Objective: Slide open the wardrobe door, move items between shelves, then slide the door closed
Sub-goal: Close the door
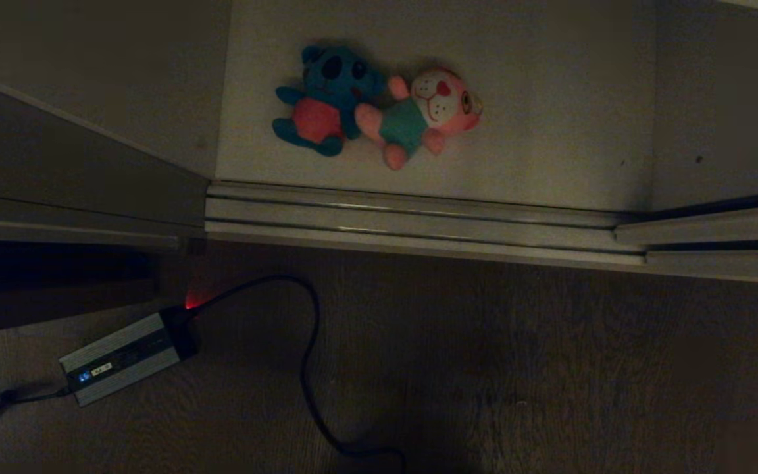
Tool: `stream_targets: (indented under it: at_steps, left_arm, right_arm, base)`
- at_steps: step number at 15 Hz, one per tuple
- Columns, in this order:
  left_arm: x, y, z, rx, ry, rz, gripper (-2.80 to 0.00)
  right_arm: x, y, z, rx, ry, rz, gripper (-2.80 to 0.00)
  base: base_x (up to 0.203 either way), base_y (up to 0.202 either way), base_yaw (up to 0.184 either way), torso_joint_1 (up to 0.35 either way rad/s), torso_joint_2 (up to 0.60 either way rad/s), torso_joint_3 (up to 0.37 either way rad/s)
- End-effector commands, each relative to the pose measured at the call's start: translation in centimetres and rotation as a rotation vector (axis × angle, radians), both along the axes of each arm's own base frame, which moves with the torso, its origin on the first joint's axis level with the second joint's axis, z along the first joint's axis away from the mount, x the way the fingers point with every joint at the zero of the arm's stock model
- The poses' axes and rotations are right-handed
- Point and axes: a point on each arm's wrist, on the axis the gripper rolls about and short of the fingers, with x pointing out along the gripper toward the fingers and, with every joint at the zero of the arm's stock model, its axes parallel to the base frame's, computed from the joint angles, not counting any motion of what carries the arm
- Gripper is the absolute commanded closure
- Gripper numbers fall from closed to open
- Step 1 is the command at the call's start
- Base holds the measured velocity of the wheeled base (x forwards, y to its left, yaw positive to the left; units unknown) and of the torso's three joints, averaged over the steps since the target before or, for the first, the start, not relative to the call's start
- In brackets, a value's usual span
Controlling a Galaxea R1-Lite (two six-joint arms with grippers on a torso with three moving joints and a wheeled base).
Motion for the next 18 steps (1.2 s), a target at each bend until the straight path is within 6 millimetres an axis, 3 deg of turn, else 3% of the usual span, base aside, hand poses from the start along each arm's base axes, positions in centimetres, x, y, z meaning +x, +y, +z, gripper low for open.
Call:
stream_targets:
  at_steps: [1,9,18]
  left_arm:
    - [0.03,0.0,-0.16,-0.001,0.009,0.0,0.0]
    - [0.03,0.0,-0.12,0.002,0.009,0.0,0.0]
    - [0.04,0.0,-0.18,0.025,0.012,0.0,0.0]
  right_arm:
    - [0.03,0.0,-0.08,0.0,0.003,-0.001,0.0]
    - [0.03,0.0,-0.08,0.0,0.003,-0.001,0.0]
    - [0.03,0.0,-0.08,0.0,0.003,-0.001,0.0]
  base:
    - [0.0,0.0,0.0,0.0,0.0,0.0]
    - [0.0,0.0,0.0,0.0,0.0,0.008]
    - [0.0,0.0,0.0,0.001,0.0,0.184]
